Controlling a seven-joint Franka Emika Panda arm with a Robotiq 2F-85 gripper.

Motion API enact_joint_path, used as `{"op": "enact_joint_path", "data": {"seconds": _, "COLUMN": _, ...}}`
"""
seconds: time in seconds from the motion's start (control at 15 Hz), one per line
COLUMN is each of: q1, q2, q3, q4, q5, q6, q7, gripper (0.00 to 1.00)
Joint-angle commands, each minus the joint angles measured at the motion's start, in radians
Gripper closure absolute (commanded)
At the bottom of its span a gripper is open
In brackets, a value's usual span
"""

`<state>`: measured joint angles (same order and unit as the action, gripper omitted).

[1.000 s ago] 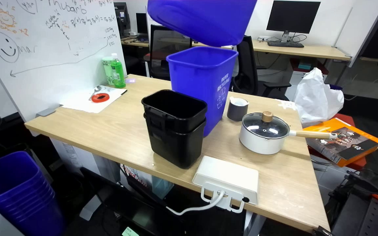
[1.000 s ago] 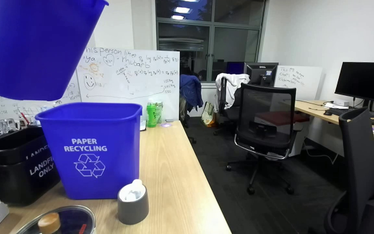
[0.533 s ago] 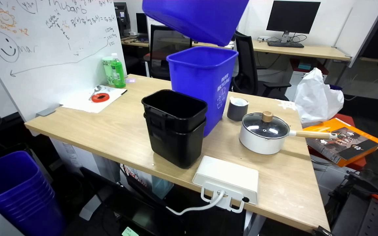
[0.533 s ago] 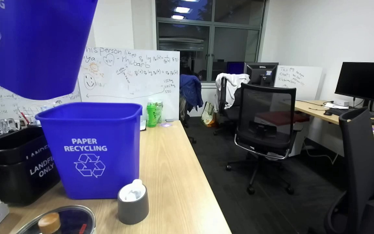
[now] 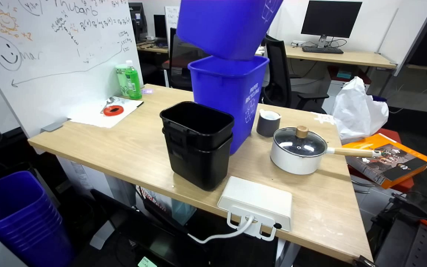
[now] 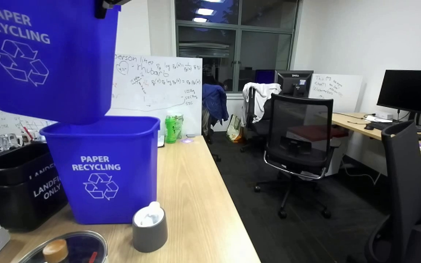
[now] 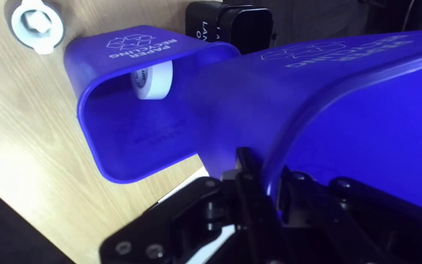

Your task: Place the right blue bin in the left one

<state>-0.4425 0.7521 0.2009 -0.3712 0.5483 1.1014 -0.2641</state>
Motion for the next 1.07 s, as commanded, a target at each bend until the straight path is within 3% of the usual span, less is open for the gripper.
{"op": "enact_joint_path", "data": {"seconds": 0.0, "q1": -0.014, "q2": 0.009, "q3": 0.008, "q4": 0.02, "q5": -0.051, "q6": 0.007, "q7": -0.135, "gripper": 0.97}}
{"op": "enact_joint_path", "data": {"seconds": 0.33, "q1": -0.021, "q2": 0.019, "q3": 0.004, "q4": 0.018, "q5": -0.092, "q6": 0.059, "q7": -0.234, "gripper": 0.97}}
{"op": "enact_joint_path", "data": {"seconds": 1.0, "q1": -0.001, "q2": 0.041, "q3": -0.018, "q4": 0.02, "q5": -0.161, "q6": 0.171, "q7": -0.249, "gripper": 0.97}}
